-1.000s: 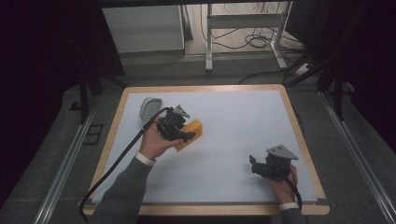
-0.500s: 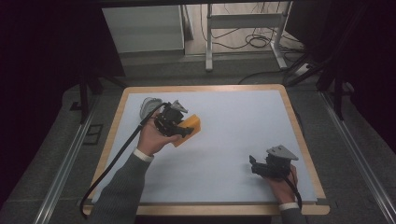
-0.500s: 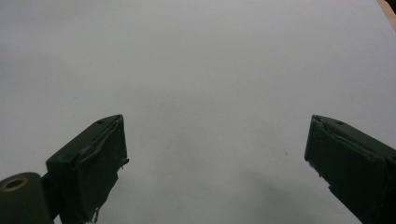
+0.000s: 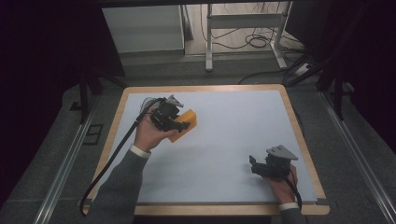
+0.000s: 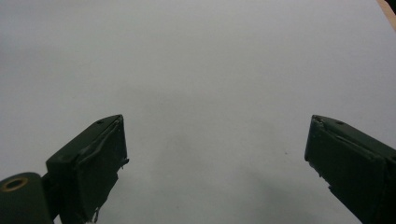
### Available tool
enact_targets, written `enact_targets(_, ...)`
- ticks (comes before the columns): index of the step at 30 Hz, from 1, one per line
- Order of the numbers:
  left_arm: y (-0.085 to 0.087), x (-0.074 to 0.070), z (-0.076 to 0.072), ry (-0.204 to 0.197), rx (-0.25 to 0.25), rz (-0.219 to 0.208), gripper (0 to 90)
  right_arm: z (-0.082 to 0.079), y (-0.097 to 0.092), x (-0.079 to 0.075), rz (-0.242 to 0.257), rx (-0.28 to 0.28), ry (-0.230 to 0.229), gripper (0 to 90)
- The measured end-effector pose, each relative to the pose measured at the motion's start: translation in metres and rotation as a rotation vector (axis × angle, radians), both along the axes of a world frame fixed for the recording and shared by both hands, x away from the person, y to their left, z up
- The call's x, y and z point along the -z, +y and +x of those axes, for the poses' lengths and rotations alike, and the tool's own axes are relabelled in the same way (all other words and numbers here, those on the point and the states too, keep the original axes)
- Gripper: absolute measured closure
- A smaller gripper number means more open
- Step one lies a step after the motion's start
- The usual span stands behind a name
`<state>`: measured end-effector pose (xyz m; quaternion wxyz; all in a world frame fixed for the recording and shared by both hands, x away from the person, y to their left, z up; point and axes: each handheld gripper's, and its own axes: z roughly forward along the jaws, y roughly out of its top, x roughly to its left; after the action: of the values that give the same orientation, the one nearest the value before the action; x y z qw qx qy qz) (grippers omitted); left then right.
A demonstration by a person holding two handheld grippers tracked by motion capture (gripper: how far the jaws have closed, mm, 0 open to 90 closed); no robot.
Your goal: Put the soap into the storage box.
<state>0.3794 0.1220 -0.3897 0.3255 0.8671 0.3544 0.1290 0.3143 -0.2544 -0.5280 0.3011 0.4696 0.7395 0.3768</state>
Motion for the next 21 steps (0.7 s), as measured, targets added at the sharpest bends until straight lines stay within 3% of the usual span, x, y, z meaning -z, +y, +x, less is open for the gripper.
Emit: enact_targets(21, 0.014, -0.004, 0.011, -0.007, -0.043, -0.001, 61.4, 0.000, 0.001, 0.000, -0.003, 0.003, 0.002, 5.8)
